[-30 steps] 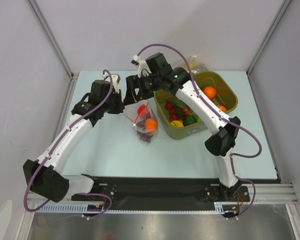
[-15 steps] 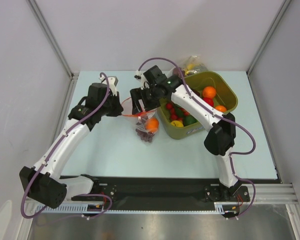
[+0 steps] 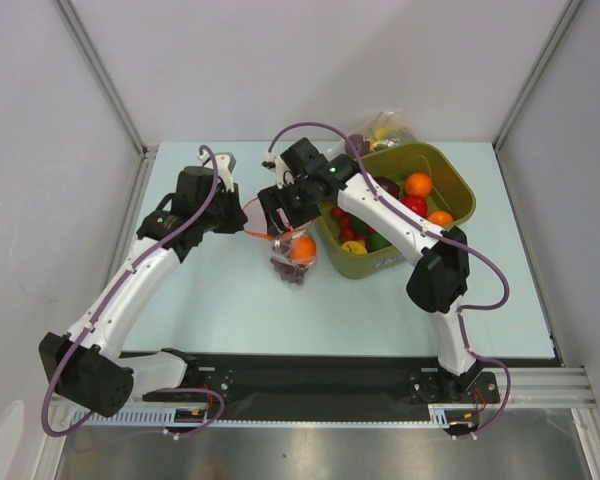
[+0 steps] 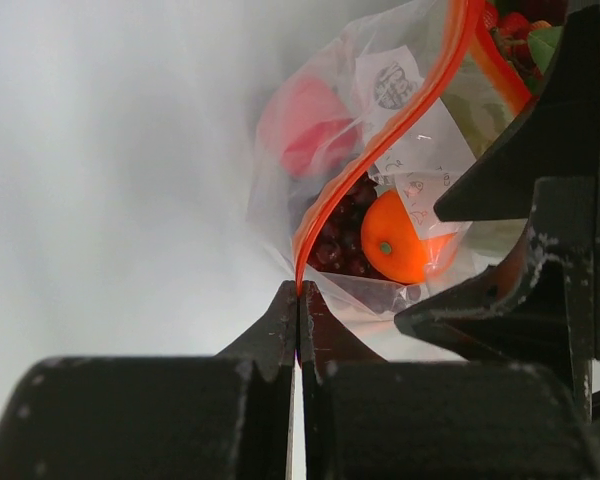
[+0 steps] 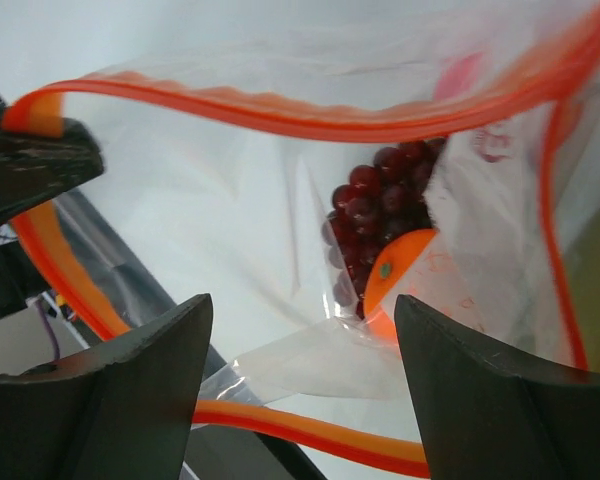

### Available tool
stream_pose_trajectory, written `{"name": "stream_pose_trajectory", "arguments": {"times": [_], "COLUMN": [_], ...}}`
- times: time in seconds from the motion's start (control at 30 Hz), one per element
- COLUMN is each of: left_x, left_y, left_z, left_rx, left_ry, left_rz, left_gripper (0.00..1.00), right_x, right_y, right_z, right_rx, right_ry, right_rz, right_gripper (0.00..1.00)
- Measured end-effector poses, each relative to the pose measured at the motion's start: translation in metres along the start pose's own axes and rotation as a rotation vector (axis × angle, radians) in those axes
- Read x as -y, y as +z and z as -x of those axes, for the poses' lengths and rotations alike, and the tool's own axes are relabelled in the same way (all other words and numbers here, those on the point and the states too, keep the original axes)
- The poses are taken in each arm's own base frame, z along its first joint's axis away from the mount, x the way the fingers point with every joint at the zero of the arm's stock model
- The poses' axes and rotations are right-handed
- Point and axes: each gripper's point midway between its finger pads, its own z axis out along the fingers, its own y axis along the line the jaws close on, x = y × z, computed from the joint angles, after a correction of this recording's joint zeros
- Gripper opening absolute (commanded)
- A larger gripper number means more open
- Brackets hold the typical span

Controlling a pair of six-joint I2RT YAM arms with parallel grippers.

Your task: Open the zip-top bag and remove the fake food

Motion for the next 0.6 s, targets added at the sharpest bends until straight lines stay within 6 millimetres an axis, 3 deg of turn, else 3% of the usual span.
{"name": "stream_pose_trajectory", "arguments": {"times": [0.4,0.6], "left_x": [0.010,0.013], "left_y": [0.006,0.008], "left_z": [-0.004,-0.006], "left_rx": [-0.013,-0.022], "left_ry": [0.019,0.024], "left_rz": [-0.017,-0.021], "left_gripper": [0.00,0.00], "right_x": [-0.030,-0.024], "right_y": [0.009,0.031], "right_z": [-0.014,-0.026], "right_rx": [-0.061,-0.111], "right_ry": [-0.063,-0.068], "right_rz": [0.177,0.187], "right_gripper": [0.72,0.72]}}
